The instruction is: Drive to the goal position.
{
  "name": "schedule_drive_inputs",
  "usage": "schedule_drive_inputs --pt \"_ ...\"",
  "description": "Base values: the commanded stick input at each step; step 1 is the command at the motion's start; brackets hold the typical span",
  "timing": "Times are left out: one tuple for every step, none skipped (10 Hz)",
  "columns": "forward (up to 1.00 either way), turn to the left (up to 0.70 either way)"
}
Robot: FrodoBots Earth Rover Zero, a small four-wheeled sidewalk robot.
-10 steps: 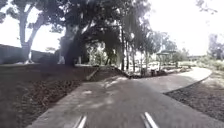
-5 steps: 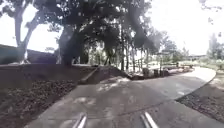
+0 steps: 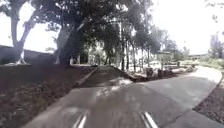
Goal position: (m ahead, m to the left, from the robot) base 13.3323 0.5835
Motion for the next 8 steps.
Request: schedule_drive_inputs --pt "1.00 0.37" --pt "1.00 0.32" --pt "1.00 0.27" --pt "1.00 0.00" --pt "1.00 0.00" --pt "1.00 0.00" --pt "1.00 0.00" --pt "1.00 0.00"
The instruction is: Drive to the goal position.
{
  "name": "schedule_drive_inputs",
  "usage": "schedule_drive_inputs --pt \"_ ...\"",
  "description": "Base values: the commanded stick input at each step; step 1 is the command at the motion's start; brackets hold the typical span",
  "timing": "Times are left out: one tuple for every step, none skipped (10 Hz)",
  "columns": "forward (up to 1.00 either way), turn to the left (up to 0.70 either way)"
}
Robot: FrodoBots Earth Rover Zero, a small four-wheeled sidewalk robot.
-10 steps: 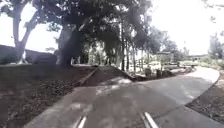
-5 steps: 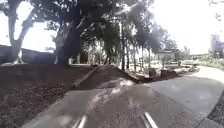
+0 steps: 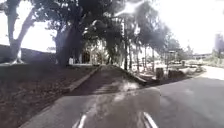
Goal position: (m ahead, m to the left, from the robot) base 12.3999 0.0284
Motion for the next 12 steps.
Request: schedule_drive_inputs --pt "1.00 0.00" --pt "1.00 0.00" --pt "1.00 0.00" --pt "1.00 0.00" --pt "1.00 0.00" --pt "1.00 0.00" --pt "1.00 0.00" --pt "1.00 0.00" --pt "1.00 0.00" --pt "1.00 0.00" --pt "1.00 0.00" --pt "1.00 0.00"
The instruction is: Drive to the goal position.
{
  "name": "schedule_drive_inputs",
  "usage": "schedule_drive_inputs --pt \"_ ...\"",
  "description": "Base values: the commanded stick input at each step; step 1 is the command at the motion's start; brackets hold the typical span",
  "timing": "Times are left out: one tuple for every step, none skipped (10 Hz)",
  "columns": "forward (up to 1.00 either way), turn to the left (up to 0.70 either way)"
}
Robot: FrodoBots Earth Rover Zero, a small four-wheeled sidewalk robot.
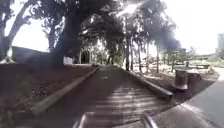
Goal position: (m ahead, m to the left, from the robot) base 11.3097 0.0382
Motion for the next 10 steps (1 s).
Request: schedule_drive_inputs --pt "1.00 0.00" --pt "1.00 0.00" --pt "1.00 0.00" --pt "1.00 0.00" --pt "1.00 0.05" --pt "1.00 0.21" --pt "1.00 0.37" --pt "1.00 0.03" --pt "1.00 0.01" --pt "1.00 0.00"
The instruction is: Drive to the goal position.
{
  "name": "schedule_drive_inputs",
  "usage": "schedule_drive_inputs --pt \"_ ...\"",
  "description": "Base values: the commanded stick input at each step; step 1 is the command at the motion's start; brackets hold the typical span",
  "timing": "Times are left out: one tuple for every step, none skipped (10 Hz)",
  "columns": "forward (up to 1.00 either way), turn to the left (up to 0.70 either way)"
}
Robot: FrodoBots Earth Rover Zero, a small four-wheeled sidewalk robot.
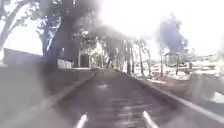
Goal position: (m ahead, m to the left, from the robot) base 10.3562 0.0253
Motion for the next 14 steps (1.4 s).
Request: schedule_drive_inputs --pt "1.00 0.00" --pt "1.00 0.00" --pt "1.00 0.00" --pt "1.00 0.00" --pt "1.00 0.00" --pt "1.00 0.00" --pt "1.00 0.00" --pt "1.00 0.00" --pt "1.00 0.00" --pt "1.00 0.00" --pt "1.00 0.00" --pt "1.00 0.00" --pt "1.00 0.00" --pt "1.00 0.00"
